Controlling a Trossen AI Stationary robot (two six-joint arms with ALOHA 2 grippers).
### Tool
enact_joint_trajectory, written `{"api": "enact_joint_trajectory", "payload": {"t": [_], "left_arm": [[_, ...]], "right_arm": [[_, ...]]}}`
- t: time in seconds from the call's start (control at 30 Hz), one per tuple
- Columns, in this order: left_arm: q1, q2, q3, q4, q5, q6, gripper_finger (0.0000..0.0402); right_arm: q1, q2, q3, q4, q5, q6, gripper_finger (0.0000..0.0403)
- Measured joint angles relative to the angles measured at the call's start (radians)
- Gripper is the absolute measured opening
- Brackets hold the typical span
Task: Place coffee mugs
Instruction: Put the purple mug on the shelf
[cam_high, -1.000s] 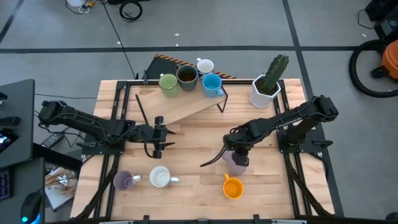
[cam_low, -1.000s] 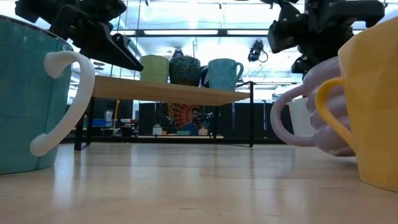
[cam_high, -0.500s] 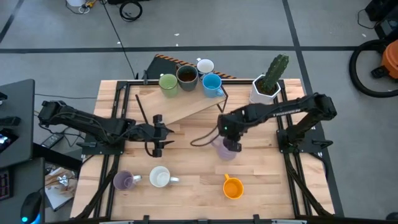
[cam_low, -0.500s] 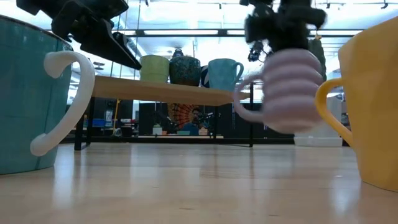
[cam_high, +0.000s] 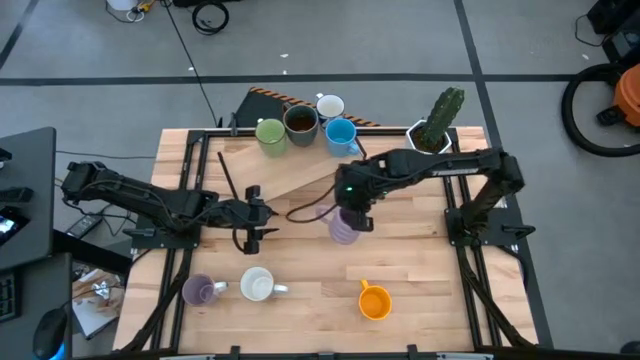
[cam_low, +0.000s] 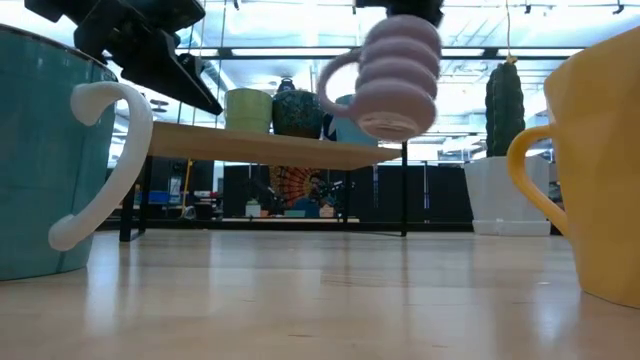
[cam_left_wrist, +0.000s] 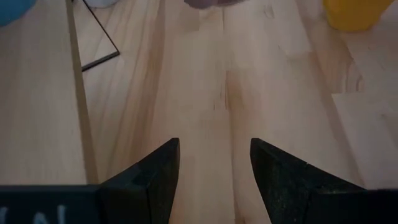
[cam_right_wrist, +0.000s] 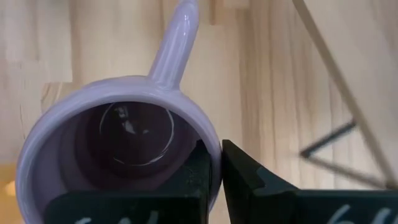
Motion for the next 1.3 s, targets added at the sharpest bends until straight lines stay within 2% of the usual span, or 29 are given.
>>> {"api": "enact_joint_trajectory", "payload": {"t": [0.33,0.67,0.83,1.1,1.3], "left_arm": [[-0.065,0.004,0.001,-0.012,0.030,-0.049,0.0203],[-0.077,-0.003,0.046,-0.051,-0.031,-0.134,0.0203],[-0.077,-0.002,0.046,-0.064,-0.027,-0.221,0.0203],[-0.077,-0.002,0.046,-0.069,-0.027,-0.245,0.0203],[-0.077,-0.002,0.046,-0.067,-0.056,-0.251,0.0203]], "right_arm": [[-0.036,0.248,0.424,-0.131,0.042,-0.215,0.0026],[-0.136,0.392,0.697,-0.109,0.057,-0.389,0.0031],[-0.166,0.419,0.699,-0.056,0.089,-0.504,0.0031],[-0.181,0.423,0.698,0.064,0.102,-0.653,0.0032],[-0.206,0.428,0.698,0.072,0.040,-0.702,0.0033]]}}
